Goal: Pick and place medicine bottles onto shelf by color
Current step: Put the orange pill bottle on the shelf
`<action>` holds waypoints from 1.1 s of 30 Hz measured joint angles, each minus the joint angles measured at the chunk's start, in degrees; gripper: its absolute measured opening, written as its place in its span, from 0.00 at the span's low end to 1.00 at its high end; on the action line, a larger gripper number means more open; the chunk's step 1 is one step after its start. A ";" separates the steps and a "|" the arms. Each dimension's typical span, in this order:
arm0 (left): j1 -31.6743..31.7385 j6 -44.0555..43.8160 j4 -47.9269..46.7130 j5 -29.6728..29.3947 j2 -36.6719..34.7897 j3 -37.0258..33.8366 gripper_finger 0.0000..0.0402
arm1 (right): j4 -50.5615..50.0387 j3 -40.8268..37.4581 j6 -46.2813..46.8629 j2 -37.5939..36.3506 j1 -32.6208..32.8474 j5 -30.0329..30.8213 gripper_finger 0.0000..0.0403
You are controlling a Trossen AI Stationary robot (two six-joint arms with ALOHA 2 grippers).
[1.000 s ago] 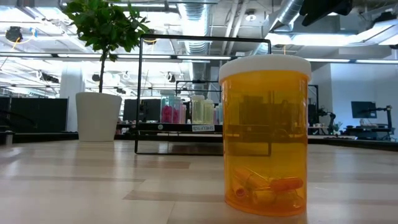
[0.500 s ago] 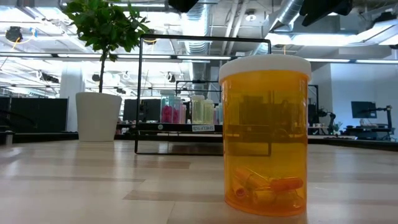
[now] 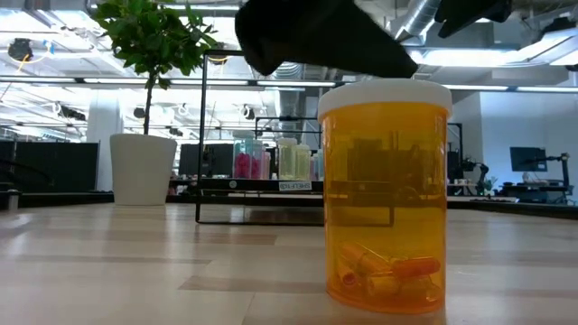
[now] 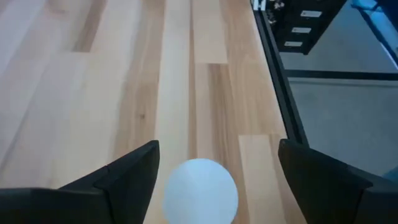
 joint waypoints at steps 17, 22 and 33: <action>0.67 -3.59 -3.77 1.34 3.89 -0.07 0.78 | 0.72 0.00 0.00 0.02 -0.02 -0.02 0.45; 0.85 -2.81 -4.51 0.28 3.74 0.02 0.73 | 1.18 0.00 0.00 0.02 -0.02 0.00 0.45; 1.17 -3.64 -4.56 1.08 3.74 0.04 0.41 | 1.11 0.00 0.00 0.02 -0.01 0.00 0.45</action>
